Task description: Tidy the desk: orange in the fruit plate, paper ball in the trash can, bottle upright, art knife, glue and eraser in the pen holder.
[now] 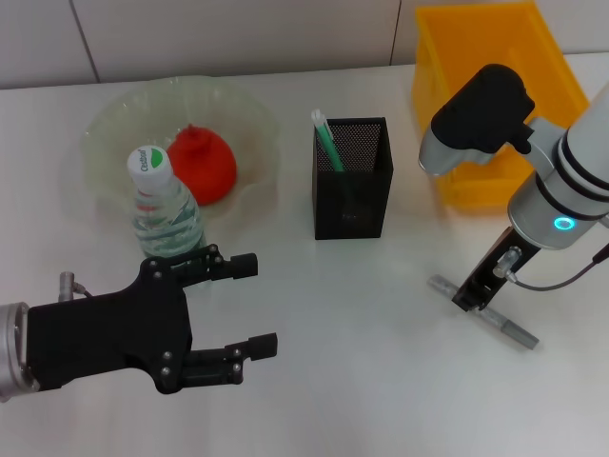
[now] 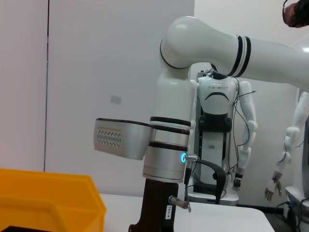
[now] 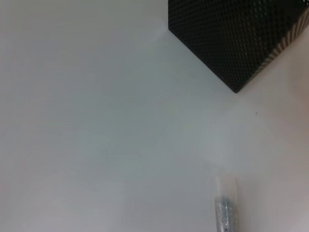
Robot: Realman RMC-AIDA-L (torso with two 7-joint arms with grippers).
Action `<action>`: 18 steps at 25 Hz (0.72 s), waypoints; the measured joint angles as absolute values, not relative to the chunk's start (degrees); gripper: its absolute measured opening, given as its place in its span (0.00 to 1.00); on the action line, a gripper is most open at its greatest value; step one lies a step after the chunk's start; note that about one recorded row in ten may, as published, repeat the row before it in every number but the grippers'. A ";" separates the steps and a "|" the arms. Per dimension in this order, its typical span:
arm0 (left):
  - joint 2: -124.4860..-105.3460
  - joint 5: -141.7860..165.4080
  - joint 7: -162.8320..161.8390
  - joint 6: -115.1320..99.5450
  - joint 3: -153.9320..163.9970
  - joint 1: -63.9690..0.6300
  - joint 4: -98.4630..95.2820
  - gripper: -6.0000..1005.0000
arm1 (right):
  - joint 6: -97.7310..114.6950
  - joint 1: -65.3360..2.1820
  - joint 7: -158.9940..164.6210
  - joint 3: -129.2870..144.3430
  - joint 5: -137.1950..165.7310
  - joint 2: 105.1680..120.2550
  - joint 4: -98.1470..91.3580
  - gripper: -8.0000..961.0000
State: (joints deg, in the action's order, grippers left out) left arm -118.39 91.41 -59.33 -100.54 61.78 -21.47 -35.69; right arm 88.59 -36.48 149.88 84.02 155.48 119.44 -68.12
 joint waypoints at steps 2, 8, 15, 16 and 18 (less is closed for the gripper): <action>-118.39 91.41 -59.33 -100.54 61.78 -21.50 -35.69 0.80 | 88.59 -36.42 150.03 84.03 155.48 119.44 -68.67 0.14; -118.38 91.41 -59.32 -100.55 61.78 -21.64 -35.68 0.80 | 88.83 -34.13 150.55 83.49 155.48 119.44 -75.69 0.14; -118.39 91.41 -59.32 -100.55 61.78 -21.72 -35.69 0.80 | 88.76 -29.58 151.15 83.37 155.18 119.44 -86.81 0.14; -118.40 91.41 -59.32 -100.55 61.78 -21.74 -35.69 0.80 | 88.63 -28.95 151.24 83.35 155.11 119.44 -88.37 0.14; -118.45 91.41 -59.32 -100.55 61.78 -21.81 -35.69 0.80 | 88.55 -27.45 151.43 83.33 154.95 119.48 -91.97 0.14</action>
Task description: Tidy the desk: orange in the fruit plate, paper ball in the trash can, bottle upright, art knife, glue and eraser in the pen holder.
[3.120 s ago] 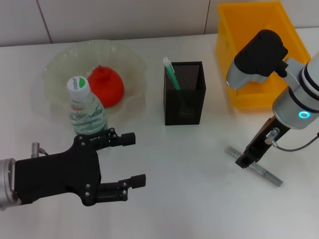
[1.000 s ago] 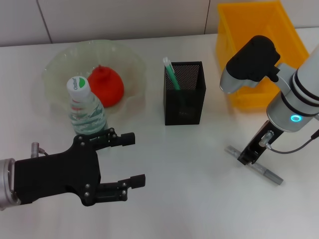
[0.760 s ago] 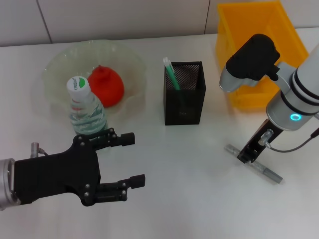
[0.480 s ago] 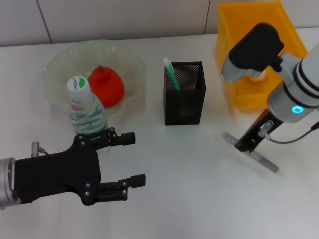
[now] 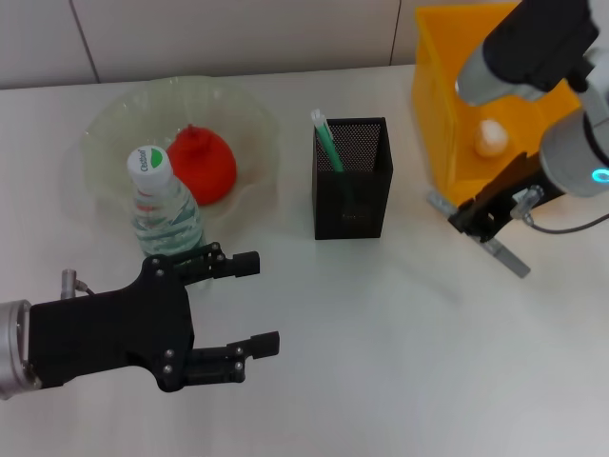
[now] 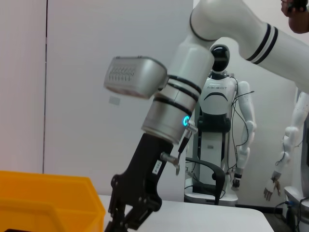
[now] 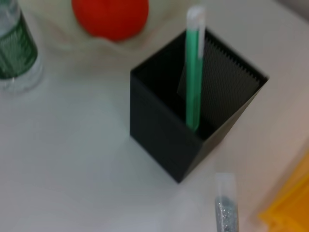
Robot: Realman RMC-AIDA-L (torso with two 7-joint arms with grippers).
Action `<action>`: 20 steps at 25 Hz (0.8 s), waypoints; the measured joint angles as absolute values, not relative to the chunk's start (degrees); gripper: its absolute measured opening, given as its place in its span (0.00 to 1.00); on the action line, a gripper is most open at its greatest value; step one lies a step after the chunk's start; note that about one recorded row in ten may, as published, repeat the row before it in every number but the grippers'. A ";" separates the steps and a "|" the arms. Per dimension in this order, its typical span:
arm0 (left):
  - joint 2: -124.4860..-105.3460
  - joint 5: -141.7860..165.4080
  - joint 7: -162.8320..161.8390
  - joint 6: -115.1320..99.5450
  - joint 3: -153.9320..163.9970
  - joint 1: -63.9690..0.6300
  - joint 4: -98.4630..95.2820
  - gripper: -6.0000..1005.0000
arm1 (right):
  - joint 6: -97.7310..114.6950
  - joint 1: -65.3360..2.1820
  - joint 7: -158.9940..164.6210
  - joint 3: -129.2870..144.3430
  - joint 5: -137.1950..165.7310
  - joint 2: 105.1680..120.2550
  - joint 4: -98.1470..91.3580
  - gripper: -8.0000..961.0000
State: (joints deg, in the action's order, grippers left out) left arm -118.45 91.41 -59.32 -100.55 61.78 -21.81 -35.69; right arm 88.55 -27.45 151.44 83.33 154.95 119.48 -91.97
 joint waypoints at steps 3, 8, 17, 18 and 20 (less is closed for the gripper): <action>-118.47 91.41 -59.32 -100.55 61.78 -21.86 -35.68 0.80 | 88.05 -24.35 152.00 83.68 153.43 119.52 -98.57 0.14; -118.48 91.41 -59.32 -100.55 61.78 -21.93 -35.69 0.80 | 87.96 -20.75 152.05 83.64 150.67 119.52 -105.79 0.13; -118.55 91.41 -59.33 -100.41 61.78 -21.98 -35.63 0.80 | 86.16 -15.61 150.65 82.28 144.98 119.66 -113.51 0.13; -118.56 91.41 -59.32 -100.40 61.78 -21.97 -35.56 0.80 | 85.35 -14.52 148.83 81.03 142.49 119.65 -114.16 0.13; -118.57 91.40 -59.33 -100.37 61.78 -21.98 -35.51 0.80 | 84.88 -13.85 147.58 79.84 140.30 119.65 -114.32 0.13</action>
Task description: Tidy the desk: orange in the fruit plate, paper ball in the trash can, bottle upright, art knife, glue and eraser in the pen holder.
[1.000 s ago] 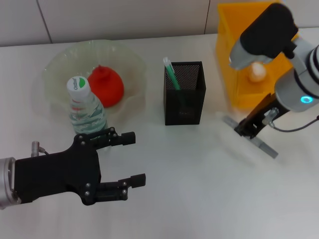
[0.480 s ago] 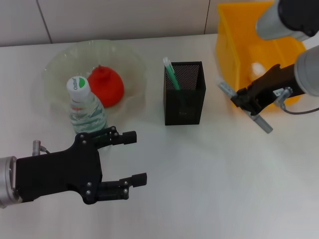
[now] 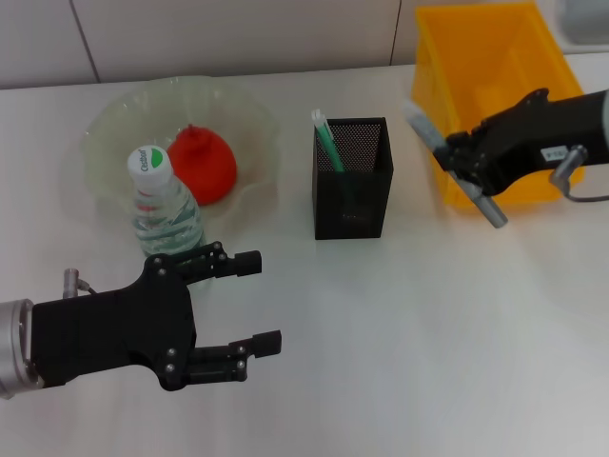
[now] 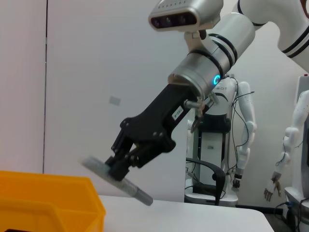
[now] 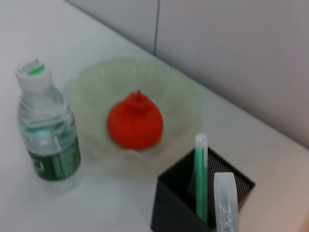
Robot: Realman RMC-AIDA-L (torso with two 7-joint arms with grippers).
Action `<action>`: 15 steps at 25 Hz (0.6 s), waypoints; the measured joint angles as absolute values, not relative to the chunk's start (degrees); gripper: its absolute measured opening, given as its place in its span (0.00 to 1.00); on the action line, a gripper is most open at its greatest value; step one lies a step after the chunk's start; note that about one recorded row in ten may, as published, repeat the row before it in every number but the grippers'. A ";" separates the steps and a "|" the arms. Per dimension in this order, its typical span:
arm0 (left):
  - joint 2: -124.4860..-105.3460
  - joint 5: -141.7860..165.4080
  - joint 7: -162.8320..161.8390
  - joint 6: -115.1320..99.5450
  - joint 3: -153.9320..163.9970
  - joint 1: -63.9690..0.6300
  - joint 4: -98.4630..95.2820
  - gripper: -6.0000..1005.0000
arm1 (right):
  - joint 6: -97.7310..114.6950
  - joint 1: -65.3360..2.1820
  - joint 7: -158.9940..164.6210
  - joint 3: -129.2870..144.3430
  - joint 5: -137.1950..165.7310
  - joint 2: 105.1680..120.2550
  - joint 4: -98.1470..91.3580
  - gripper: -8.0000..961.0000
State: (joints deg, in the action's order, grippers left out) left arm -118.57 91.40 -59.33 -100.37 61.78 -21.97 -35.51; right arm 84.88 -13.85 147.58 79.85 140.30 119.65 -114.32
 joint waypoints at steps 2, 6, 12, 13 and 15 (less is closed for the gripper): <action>-118.57 91.35 -59.33 -100.37 61.78 -21.98 -35.51 0.80 | 84.01 -12.70 145.35 77.37 135.62 119.61 -114.32 0.13; -118.56 90.93 -59.46 -100.36 61.78 -21.97 -35.50 0.80 | 83.23 -10.93 138.70 72.27 127.63 119.57 -112.68 0.13; -118.56 90.82 -59.57 -100.42 61.78 -21.83 -35.51 0.80 | 81.08 -8.50 127.54 66.74 115.30 119.46 -106.03 0.13; -118.56 90.79 -59.61 -100.45 61.78 -21.82 -35.50 0.80 | 81.07 -8.32 125.42 65.61 112.98 119.42 -104.60 0.13; -118.56 90.78 -59.64 -100.54 61.78 -21.81 -35.50 0.80 | 81.45 -8.24 120.52 62.95 107.85 119.30 -100.76 0.13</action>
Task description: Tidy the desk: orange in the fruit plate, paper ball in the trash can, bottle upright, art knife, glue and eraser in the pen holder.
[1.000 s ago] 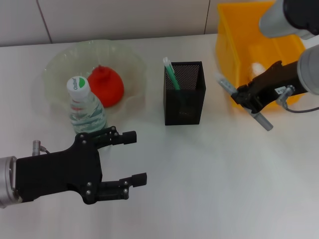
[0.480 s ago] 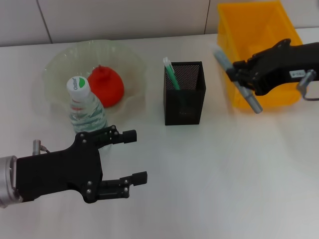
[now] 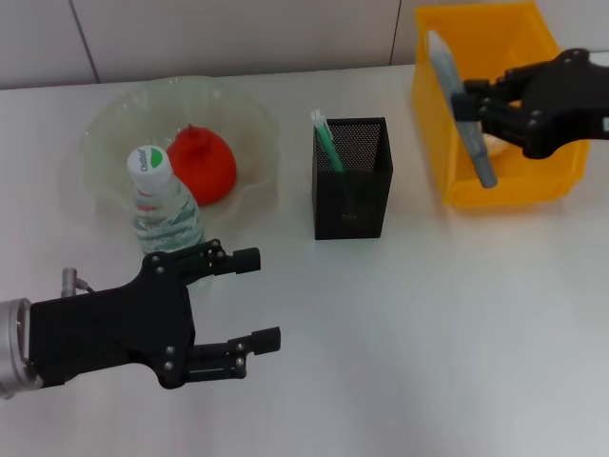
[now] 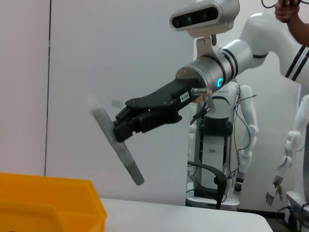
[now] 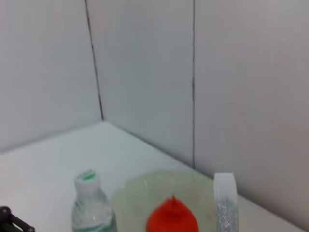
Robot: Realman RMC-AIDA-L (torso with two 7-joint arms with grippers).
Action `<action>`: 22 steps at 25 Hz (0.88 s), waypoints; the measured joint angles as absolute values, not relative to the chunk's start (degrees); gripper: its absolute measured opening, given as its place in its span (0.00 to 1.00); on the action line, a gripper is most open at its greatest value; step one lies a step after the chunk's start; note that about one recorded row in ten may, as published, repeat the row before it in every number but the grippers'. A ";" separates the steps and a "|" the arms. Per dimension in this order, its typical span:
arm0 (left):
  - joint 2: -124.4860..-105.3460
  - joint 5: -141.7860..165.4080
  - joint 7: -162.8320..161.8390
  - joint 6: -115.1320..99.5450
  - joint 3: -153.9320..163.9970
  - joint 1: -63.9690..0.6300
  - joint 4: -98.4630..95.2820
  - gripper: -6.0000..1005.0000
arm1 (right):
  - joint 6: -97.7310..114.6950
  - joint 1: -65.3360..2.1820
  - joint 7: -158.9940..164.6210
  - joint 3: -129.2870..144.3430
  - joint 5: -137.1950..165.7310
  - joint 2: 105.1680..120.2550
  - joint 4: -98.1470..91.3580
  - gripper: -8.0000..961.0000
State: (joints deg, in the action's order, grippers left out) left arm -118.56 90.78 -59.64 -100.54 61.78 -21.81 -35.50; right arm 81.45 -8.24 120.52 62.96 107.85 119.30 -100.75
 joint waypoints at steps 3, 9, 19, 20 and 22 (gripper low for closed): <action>-118.56 90.67 -59.63 -100.69 61.78 -21.80 -35.50 0.80 | 83.45 -9.23 112.77 58.66 101.11 119.16 -93.63 0.13; -118.56 90.61 -59.60 -100.83 61.78 -21.90 -35.51 0.80 | 87.50 -14.20 109.43 52.41 99.04 119.02 -83.57 0.13; -118.56 90.53 -59.45 -100.99 61.78 -21.73 -35.51 0.80 | 88.88 -22.90 103.72 49.31 102.02 118.08 -70.94 0.13; -118.56 90.39 -59.41 -100.99 61.78 -21.64 -35.50 0.80 | 88.57 -23.64 103.06 49.30 102.68 118.03 -70.14 0.13; -118.56 90.27 -59.39 -100.99 61.78 -21.62 -35.50 0.80 | 87.84 -24.87 101.74 49.28 103.58 118.01 -68.73 0.13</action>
